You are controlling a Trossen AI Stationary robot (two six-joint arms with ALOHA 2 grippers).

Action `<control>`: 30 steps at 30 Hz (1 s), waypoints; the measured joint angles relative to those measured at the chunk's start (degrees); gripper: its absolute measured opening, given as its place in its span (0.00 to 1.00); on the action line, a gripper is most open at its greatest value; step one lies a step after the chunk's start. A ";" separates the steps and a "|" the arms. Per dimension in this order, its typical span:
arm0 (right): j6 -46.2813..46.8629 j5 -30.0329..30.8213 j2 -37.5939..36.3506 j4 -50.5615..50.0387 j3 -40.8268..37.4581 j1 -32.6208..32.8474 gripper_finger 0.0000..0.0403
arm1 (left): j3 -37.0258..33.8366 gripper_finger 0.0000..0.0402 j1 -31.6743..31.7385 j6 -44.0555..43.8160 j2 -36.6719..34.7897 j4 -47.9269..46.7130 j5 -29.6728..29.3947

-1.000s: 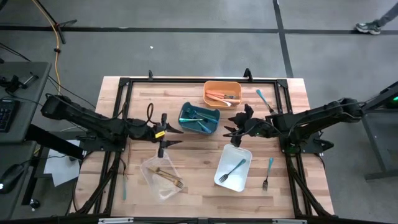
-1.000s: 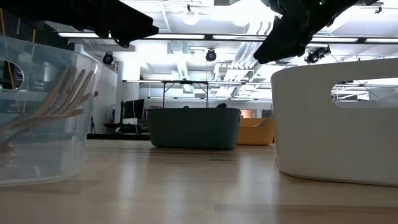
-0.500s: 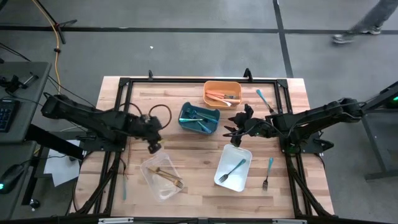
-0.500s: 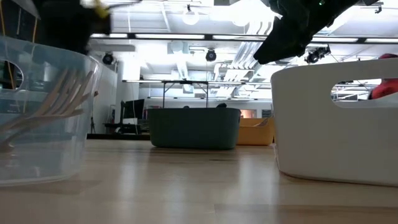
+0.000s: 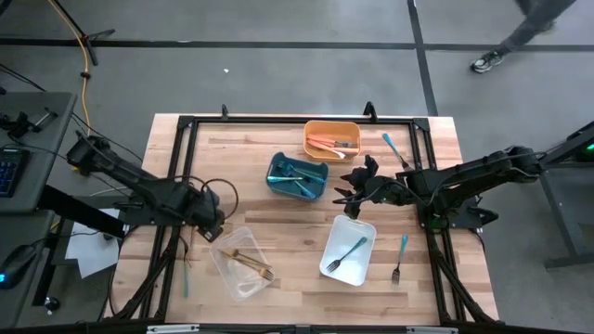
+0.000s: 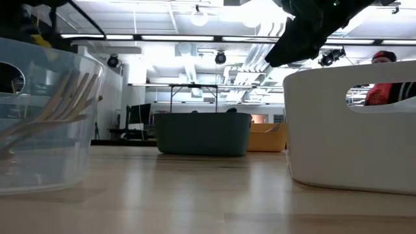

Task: Sort silverware by color (type)
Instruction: Put the gold fork into the transparent bin

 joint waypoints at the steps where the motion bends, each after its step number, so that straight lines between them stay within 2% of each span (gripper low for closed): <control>1: -0.02 0.00 0.00 -0.02 -0.01 0.00 0.46 | -0.01 0.40 -0.85 -1.13 0.25 -0.07 0.02; 8: -0.28 0.00 0.00 -0.06 0.00 0.00 0.46 | -0.05 0.40 -6.15 -5.93 0.79 -0.40 2.09; 14: -0.06 0.02 0.00 -0.10 -0.02 0.00 0.46 | -0.03 0.40 -10.79 -14.51 2.01 -0.72 2.40; 23: -0.06 0.02 0.02 -0.79 0.00 0.00 0.46 | -0.04 0.40 -18.55 -22.93 11.48 0.53 2.35; 30: 0.28 0.00 0.00 -0.84 0.00 0.00 0.46 | 0.03 0.40 -20.71 -24.41 16.78 9.98 2.32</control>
